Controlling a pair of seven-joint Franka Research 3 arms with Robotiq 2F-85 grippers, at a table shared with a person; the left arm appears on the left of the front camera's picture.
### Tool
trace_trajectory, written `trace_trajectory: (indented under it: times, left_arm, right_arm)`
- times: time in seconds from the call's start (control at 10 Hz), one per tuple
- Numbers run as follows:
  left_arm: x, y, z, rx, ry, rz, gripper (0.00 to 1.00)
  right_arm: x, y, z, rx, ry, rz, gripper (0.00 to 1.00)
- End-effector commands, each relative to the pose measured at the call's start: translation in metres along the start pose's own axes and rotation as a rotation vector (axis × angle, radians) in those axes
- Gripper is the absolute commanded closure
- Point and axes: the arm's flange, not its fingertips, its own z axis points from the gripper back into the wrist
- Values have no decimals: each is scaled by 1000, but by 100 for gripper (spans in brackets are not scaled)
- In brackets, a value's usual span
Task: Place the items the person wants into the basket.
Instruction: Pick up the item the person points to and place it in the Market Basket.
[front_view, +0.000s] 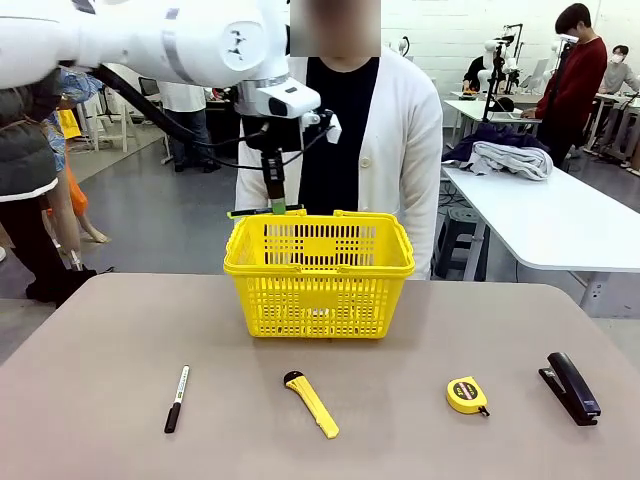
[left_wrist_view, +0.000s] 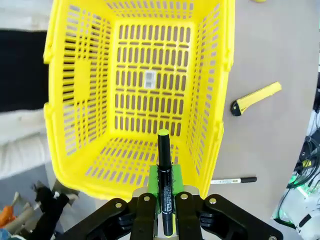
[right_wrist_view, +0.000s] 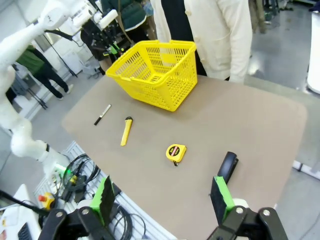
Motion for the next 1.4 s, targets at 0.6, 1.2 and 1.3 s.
trace_trajectory:
  times: [0.6,1.2,1.3]
  left_arm:
    - [47,28,-50,-32,20,-95,89]
    - [43,45,-66,-89,-15,-140,89]
    - [44,58,-79,-115,-17,-190,89]
  right_arm:
    - [0,0,-1,18,-13,12,0]
    - [0,0,-1,18,-13,12,0]
    - [0,0,-1,18,-13,12,0]
